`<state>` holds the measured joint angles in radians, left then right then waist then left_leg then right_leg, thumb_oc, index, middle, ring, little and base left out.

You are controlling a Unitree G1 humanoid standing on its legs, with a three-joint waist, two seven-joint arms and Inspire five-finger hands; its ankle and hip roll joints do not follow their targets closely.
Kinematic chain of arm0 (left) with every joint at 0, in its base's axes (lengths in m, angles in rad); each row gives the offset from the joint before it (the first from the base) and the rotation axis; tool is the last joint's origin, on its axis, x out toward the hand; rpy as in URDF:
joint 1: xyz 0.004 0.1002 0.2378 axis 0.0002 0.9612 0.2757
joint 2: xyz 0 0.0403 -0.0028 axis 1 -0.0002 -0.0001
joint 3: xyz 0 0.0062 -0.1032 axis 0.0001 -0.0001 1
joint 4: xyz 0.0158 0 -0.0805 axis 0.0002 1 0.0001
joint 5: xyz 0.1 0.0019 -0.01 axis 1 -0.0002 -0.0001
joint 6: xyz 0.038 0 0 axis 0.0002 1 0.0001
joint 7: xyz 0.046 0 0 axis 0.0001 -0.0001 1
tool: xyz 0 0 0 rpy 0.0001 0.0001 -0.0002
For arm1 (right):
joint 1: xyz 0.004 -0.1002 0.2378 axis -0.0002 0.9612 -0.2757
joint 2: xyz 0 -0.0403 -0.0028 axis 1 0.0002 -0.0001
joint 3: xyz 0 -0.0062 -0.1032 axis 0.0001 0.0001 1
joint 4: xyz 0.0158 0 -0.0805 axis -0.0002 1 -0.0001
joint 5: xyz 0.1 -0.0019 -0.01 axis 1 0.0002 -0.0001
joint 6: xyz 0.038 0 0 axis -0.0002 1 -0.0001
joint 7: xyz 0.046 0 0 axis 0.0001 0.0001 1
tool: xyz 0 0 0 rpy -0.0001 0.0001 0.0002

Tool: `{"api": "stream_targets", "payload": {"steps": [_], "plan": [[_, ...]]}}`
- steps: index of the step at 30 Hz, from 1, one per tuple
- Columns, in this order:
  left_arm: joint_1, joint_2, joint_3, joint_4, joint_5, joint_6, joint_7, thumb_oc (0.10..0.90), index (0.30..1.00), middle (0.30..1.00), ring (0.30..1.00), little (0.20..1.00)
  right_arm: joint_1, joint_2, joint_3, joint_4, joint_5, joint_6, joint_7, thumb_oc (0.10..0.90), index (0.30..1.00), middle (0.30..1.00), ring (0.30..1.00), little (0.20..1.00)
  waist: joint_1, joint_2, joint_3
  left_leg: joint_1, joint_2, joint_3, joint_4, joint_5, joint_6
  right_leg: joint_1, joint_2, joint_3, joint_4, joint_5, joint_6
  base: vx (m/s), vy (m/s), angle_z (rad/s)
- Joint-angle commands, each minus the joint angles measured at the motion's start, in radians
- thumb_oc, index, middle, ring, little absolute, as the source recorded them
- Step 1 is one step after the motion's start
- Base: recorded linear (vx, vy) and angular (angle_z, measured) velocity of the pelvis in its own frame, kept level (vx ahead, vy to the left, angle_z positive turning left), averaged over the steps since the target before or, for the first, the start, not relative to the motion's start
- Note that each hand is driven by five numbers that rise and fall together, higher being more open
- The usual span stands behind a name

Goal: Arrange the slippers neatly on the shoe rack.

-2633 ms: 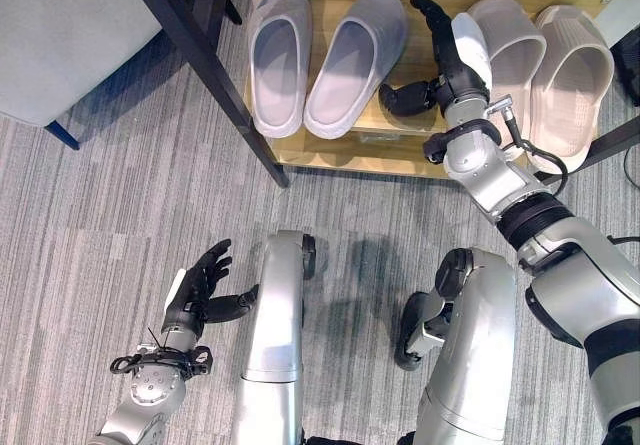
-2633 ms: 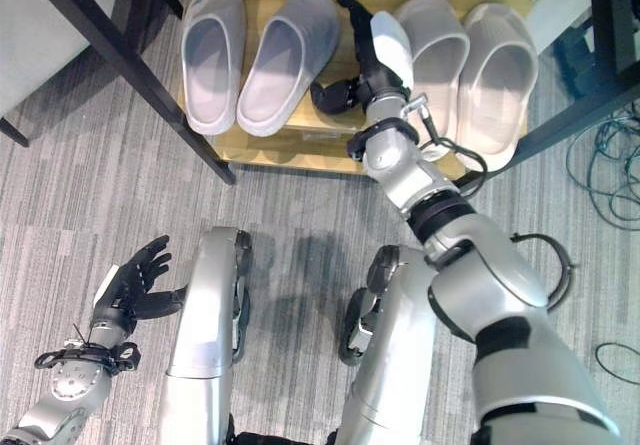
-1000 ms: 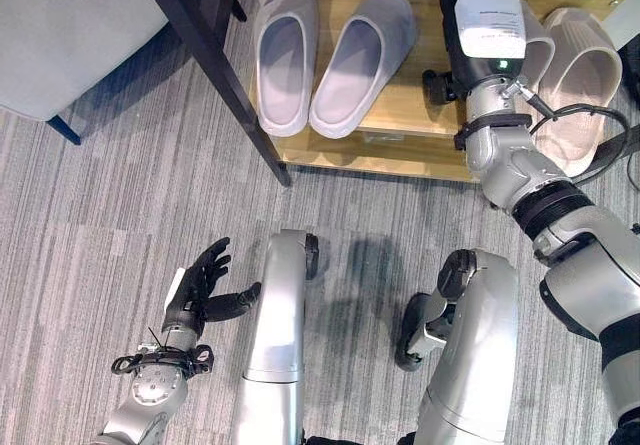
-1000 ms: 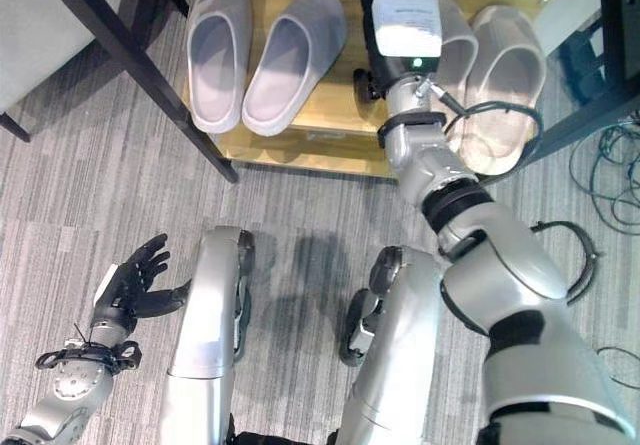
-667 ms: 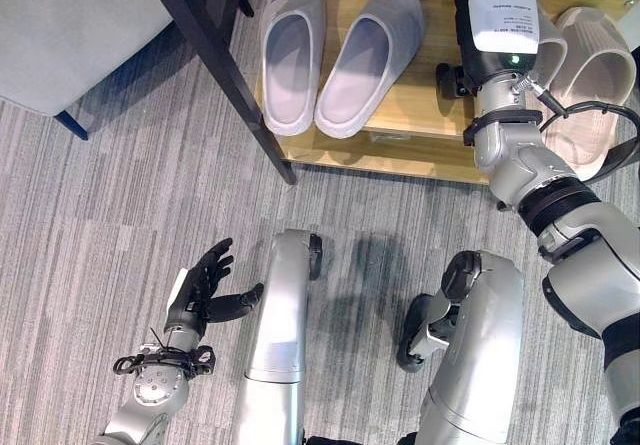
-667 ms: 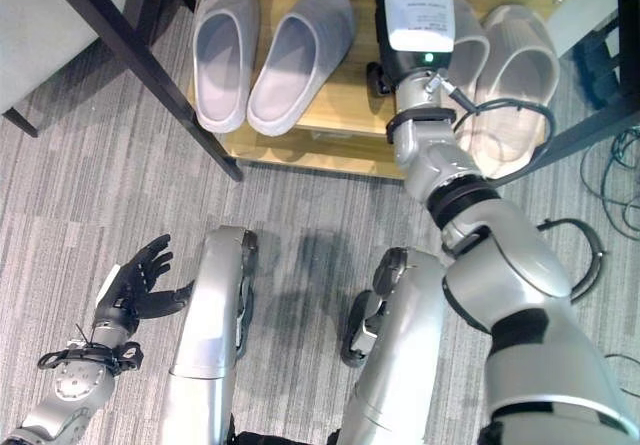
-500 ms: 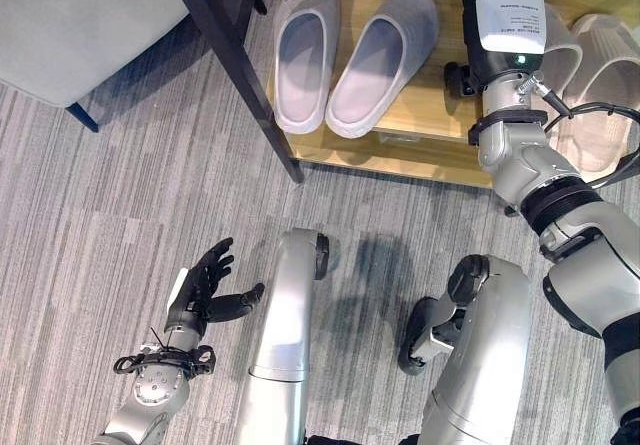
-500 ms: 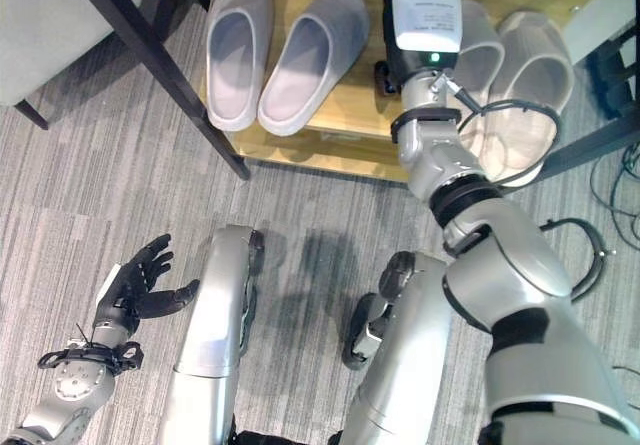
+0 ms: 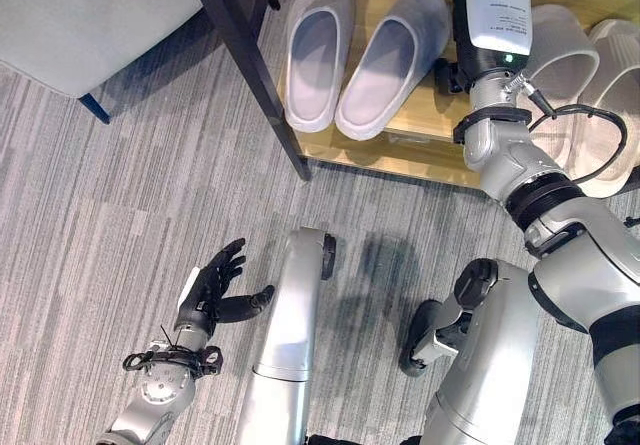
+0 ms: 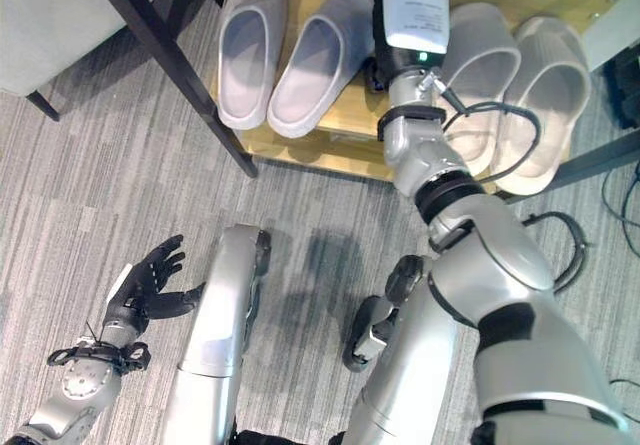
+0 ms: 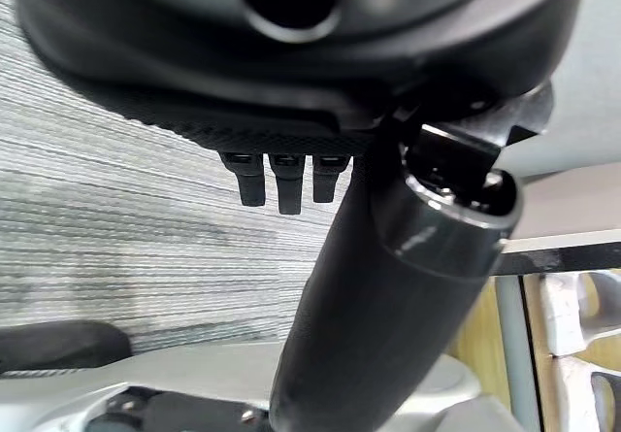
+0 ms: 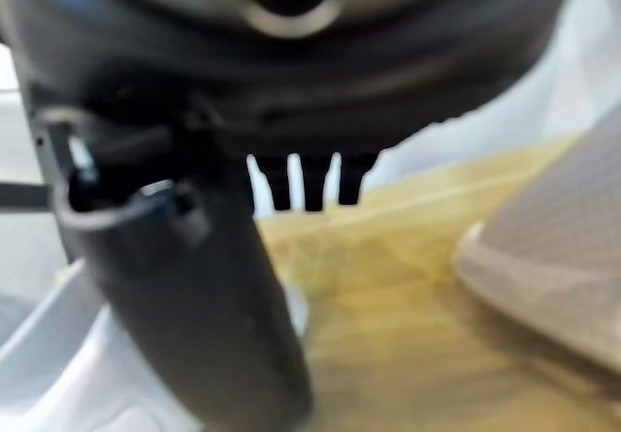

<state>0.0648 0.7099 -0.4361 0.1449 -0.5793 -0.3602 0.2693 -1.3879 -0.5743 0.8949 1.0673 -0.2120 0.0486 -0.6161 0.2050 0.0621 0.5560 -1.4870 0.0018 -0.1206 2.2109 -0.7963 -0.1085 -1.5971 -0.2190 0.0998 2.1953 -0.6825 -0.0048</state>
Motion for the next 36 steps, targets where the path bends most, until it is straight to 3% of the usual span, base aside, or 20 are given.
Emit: {"api": "stream_targets", "payload": {"steps": [1, 21, 36], "plan": [[-0.026, 0.028, -0.023, -0.135, 0.009, -0.104, 0.006, 0.8, 0.9, 0.9, 0.9, 0.9, -0.225, 0.031, 0.037, 0.039, 0.013, -0.063, -0.056, 0.8, 0.9, 0.9, 0.9, 0.9, 0.052, 0.02, -0.036, -0.083, -0.068, 0.003, -0.127, 0.042, 0.031, 0.027, -0.018, 0.057, 0.058, -0.02, -0.086, 0.0, 0.0, 0.0], [-0.05, 0.024, -0.045, -0.142, 0.012, -0.111, 0.008, 0.8, 0.9, 0.9, 0.9, 0.9, -0.211, 0.052, 0.001, -0.013, 0.033, -0.078, -0.083, 0.8, 0.9, 0.9, 0.9, 0.9, 0.067, 0.026, -0.036, -0.083, -0.081, -0.001, -0.15, 0.056, 0.03, 0.027, -0.028, 0.061, 0.056, -0.017, -0.095, 0.0, -0.002, 0.03], [-0.042, 0.021, -0.04, -0.156, 0.009, -0.109, 0.008, 0.8, 0.9, 0.9, 0.9, 0.9, -0.218, 0.025, 0.021, -0.021, 0.027, -0.075, -0.07, 0.8, 0.9, 0.9, 0.9, 0.9, 0.068, 0.015, -0.036, -0.083, -0.083, -0.004, -0.156, 0.055, 0.03, 0.027, -0.031, 0.059, 0.048, -0.009, -0.091, 0.0, -0.003, 0.03]]}}
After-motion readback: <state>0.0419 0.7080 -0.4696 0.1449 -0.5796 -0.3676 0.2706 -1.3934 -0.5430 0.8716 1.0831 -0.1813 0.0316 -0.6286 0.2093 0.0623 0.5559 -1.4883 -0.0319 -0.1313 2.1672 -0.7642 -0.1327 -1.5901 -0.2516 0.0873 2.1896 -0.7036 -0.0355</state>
